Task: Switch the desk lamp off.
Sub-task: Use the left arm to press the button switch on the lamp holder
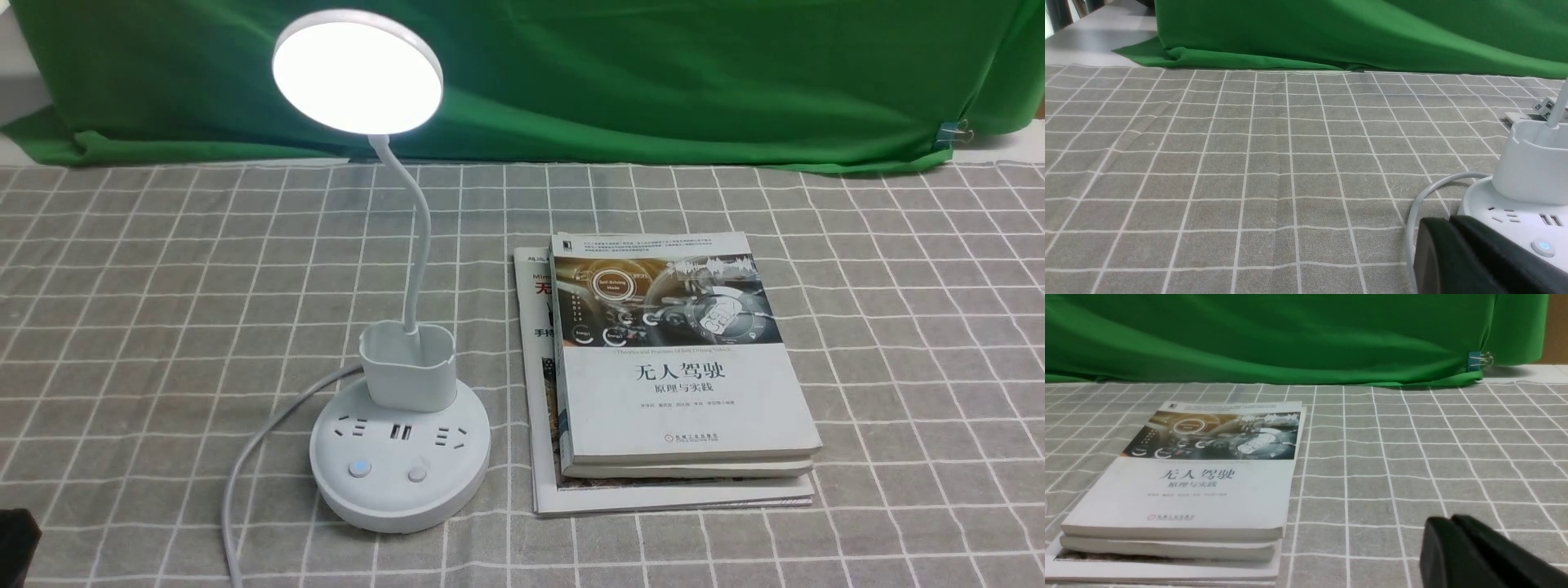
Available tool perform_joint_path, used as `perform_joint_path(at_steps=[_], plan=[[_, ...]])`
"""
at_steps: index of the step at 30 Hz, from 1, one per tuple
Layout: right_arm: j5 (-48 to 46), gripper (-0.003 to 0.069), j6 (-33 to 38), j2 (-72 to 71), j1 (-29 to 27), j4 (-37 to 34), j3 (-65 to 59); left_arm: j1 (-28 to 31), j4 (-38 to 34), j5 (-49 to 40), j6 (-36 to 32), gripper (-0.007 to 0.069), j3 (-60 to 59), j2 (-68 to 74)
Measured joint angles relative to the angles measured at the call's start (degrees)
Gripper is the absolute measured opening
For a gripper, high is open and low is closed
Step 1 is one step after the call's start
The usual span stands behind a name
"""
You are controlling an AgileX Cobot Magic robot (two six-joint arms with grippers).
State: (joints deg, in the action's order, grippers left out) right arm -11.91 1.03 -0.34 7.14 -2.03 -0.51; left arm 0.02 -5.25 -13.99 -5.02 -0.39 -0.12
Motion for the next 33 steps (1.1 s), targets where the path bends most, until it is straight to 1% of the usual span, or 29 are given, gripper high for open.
perform_joint_path(at_steps=[20, 23, 25, 27, 29, 31, 33], plan=[[0.0, 0.0036, 0.05, 0.0, 0.0, 0.0, 0.0, 0.0, 0.07, 0.06, 0.0, 0.0001, 0.0, 0.0], [0.0, 0.0036, 0.05, 0.0, 0.0, 0.0, 0.0, 0.0, -1.24, 0.94, 0.0, 0.0001, 0.0, 0.0], [0.0, 0.0036, 0.05, 0.0, 0.0, 0.0, 0.0, 0.0, -6.21, 2.56, 0.29, 0.0001, 0.0, 0.0], [0.0, 0.0036, 0.05, 0.0, 0.0, 0.0, 0.0, 0.0, -9.62, 3.9, 0.7, 0.0001, 0.0, 0.0], [0.0, 0.0036, 0.05, 0.0, 0.0, 0.0, 0.0, 0.0, -18.97, 7.46, 1.79, 0.0001, 0.0, 0.0], [0.0, 0.0036, 0.05, 0.0, 0.0, 0.0, 0.0, 0.0, -25.2, 10.3, 2.08, 0.0001, 0.0, 0.0], [0.0, 0.0036, 0.05, 0.0, 0.0, 0.0, 0.0, 0.0, -29.0, 12.3, 2.27, 0.0001, 0.0, 0.0]])
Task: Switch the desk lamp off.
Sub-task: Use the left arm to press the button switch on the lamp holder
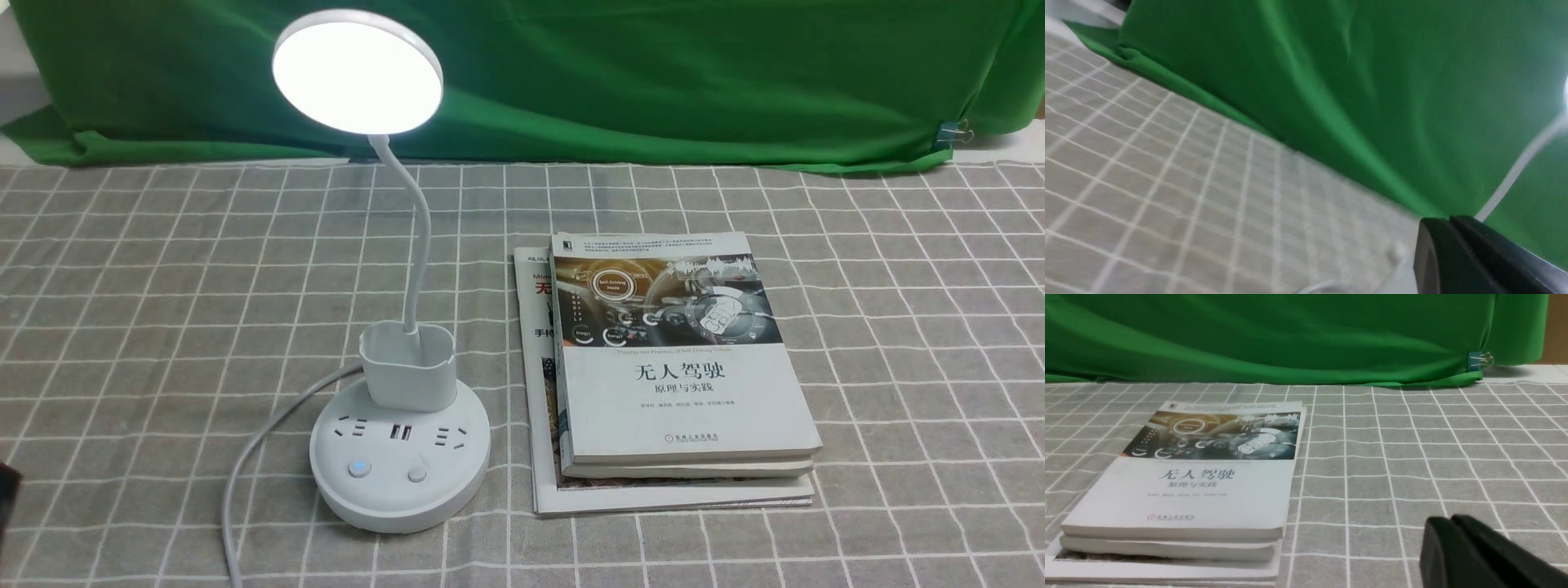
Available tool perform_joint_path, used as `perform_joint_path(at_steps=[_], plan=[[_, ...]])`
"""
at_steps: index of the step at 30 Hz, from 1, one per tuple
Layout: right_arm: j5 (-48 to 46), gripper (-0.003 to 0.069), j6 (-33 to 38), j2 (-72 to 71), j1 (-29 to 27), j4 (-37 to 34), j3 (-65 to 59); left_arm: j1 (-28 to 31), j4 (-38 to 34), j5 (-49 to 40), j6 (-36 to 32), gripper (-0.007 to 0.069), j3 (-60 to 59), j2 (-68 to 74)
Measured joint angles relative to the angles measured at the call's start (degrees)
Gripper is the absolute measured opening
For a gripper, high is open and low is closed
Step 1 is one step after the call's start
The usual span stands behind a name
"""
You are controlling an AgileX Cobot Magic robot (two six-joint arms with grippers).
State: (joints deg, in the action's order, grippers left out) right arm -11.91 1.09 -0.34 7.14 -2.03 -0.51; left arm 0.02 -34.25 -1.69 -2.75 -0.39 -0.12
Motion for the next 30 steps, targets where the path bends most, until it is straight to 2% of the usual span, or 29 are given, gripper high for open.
perform_joint_path(at_steps=[6, 10, 13, 17, 18, 20, 24, 27, 30], plan=[[0.0, 0.0036, 0.0, 0.0, 0.0, 0.0, 0.0, 0.0, -3.48, 6.41, 0.24, 0.0001, 0.0, 0.0], [0.0, 0.0036, 0.0, 0.0, 0.0, 0.0, 0.0, 0.0, -3.08, 5.82, 0.26, 0.0001, 0.2, 0.0], [0.0, 0.0036, -0.05, 0.0, 0.0, 0.0, 0.0, 0.0, 0.68, -2.99, 0.45, 0.0001, 5.59, 3.03], [0.0, 0.0036, -0.05, 0.0, 0.0, 0.0, 0.0, 0.0, 7.3, -17.23, 0.47, 0.0001, 17.85, 14.38], [0.0, 0.0036, -0.05, 0.0, 0.0, 0.0, 0.0, 0.0, 7.62, -18.07, 0.47, 0.0001, 18.49, 15.1], [0.0, 0.0036, -0.05, 0.0, 0.0, 0.0, 0.0, 0.0, 10.59, -29.48, 0.27, 0.0001, 26.7, 24.95], [0.0, 0.0036, -0.05, 0.0, 0.0, 0.0, 0.0, 0.0, 12.06, -44.44, -7.18, 0.0001, 36.38, 40.3], [0.0, 0.0036, -0.05, 0.0, 0.0, 0.0, 0.0, -0.5, 11.48, -49.67, -10.31, 0.0001, 39.93, 48.17], [0.0, 0.0036, -0.05, 0.0, 0.0, 0.0, 0.0, -3.52, 12.02, -49.48, -11.13, 0.0001, 42.01, 54.83]])
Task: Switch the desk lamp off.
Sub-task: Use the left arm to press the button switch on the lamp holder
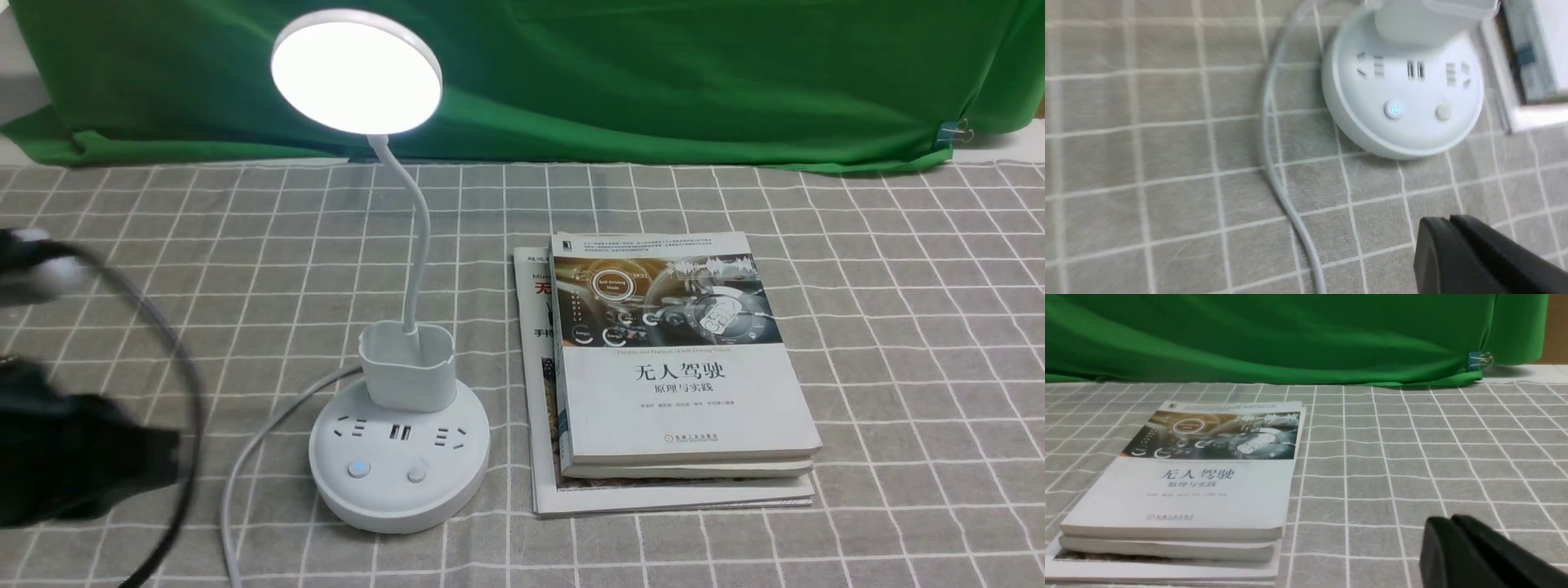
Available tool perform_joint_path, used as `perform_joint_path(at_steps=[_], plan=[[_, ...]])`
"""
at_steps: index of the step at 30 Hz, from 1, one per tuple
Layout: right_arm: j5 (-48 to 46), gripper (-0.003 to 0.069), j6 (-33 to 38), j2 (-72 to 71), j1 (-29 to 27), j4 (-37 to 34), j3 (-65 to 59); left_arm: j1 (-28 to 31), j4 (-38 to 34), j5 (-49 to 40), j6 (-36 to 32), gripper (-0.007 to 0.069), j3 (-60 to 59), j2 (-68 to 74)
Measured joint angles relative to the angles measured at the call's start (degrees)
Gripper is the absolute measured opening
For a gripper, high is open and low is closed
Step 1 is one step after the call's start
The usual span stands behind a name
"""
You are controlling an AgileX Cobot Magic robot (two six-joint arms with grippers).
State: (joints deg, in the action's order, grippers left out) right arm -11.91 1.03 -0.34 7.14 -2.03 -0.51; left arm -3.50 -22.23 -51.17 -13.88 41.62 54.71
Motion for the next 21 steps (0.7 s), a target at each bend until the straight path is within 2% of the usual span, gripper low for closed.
perform_joint_path(at_steps=[6, 13, 17, 21], plan=[[0.0, 0.0036, 0.0, 0.0, 0.0, 0.0, 0.0, -12.38, 6.0, 3.87, 2.73, 0.0001, 5.24, 15.66], [0.0, 0.0036, 0.08, 0.0, 0.0, 0.0, 0.0, -27.23, 15.87, 2.82, 16.84, 0.0001, 14.08, 28.83], [0.0, 0.0036, 0.08, 0.0, 0.0, 0.0, 0.0, -30.51, 17.21, 0.63, 19.91, 0.0001, 17.8, 33.22], [0.0, 0.0036, 0.08, 0.0, 0.0, 0.0, 0.0, -31.0, 17.24, 0.14, 20.39, 0.0001, 19.79, 36.53]])
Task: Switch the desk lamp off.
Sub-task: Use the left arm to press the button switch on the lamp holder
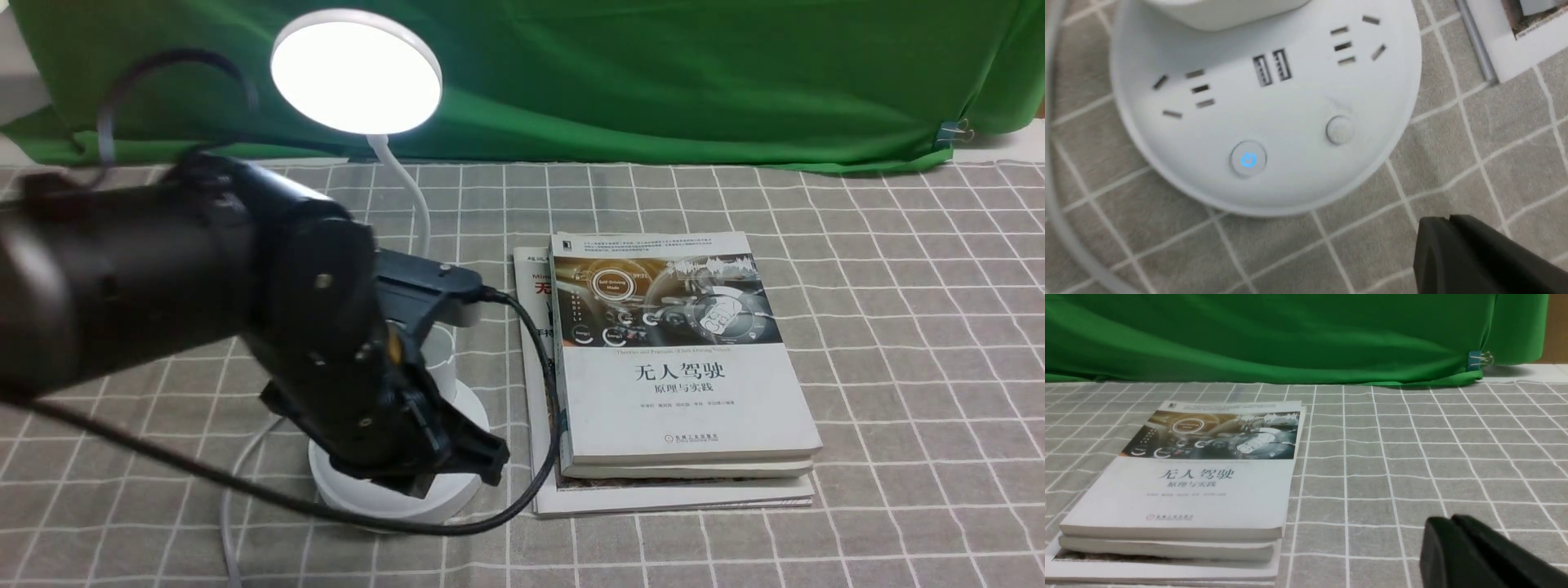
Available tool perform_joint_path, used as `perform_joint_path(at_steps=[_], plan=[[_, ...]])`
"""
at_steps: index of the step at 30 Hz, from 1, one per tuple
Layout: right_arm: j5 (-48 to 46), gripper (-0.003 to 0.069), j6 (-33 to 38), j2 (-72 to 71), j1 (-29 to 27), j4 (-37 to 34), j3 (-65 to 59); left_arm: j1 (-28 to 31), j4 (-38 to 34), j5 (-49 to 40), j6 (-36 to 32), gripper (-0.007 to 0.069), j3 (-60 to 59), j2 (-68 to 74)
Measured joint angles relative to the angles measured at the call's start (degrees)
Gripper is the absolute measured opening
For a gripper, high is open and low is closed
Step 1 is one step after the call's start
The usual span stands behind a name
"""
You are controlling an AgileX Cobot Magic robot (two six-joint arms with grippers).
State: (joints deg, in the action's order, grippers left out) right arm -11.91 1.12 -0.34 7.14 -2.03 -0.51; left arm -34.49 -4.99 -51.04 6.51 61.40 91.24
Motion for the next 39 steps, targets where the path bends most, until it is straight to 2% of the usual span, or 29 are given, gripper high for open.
perform_joint_path(at_steps=[9, 28, 39], plan=[[0.0, 0.0035, -0.05, 0.0, 0.0, 0.0, 0.0, 1.68, 1.01, 1.67, 0.44, 0.0001, 2.22, 6.72], [0.0, 0.0035, -0.05, 0.0, 0.0, 0.0, 0.0, 2.92, 0.95, 3.78, 0.38, 0.0001, 3.21, 11.41], [0.0, 0.0035, -0.05, 0.0, 0.0, 0.0, 0.0, 2.98, 1.41, 2.64, -0.61, 0.0001, 2.78, 6.22]])
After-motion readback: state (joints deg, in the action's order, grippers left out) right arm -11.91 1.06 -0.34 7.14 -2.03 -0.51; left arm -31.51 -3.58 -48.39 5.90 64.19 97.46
